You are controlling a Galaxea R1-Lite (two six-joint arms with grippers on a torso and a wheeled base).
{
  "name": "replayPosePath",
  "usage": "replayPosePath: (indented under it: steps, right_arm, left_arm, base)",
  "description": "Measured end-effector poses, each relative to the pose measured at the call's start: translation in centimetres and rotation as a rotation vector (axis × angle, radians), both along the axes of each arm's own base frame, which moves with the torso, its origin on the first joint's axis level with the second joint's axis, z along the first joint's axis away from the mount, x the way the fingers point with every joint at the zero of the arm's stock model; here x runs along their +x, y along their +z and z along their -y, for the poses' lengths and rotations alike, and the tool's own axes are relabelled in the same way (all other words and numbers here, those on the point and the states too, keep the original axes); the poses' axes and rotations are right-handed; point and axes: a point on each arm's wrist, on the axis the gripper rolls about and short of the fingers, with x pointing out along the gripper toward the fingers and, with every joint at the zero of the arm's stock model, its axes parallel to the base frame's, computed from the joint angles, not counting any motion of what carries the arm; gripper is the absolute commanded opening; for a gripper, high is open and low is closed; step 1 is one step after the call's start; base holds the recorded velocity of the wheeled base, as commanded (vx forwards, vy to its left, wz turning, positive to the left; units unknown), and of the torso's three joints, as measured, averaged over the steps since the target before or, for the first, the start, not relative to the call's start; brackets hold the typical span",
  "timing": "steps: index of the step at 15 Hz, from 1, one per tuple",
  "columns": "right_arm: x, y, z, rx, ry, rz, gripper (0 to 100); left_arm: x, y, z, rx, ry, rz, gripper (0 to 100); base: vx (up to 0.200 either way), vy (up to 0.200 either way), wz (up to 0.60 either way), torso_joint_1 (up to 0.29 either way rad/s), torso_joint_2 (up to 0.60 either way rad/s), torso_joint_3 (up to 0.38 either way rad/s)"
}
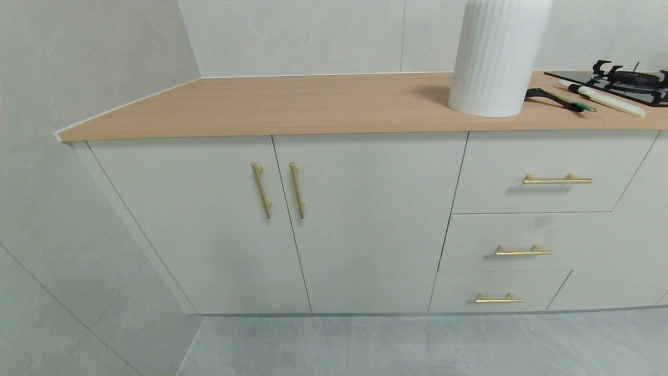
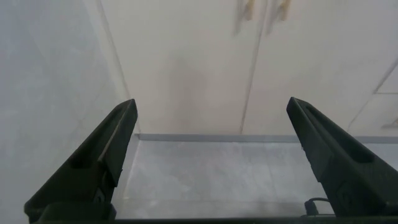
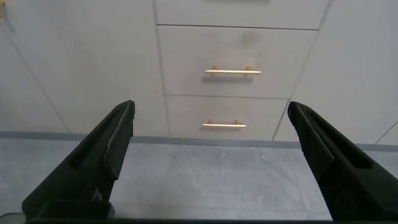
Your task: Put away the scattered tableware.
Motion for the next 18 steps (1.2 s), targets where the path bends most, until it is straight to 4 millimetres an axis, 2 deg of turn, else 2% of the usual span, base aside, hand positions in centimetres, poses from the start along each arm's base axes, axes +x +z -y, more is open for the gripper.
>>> replayPosePath:
  steps: [7,18]
  right_arm:
    - [0.00,0.01,0.00,0.008,0.000,-0.001,100]
    - [0.00,0.01,0.00,0.008,0.000,-0.001,100]
  left_arm:
    - [0.00,0.00,0.00,0.000,-0.001,0.000,100]
    - [0.00,0.00,0.00,0.000,-0.001,0.000,100]
  base:
    - [0.000,0.000,0.00,0.000,0.00,0.000]
    - [0.000,-0.200,0.00,0.002,0.00,0.004]
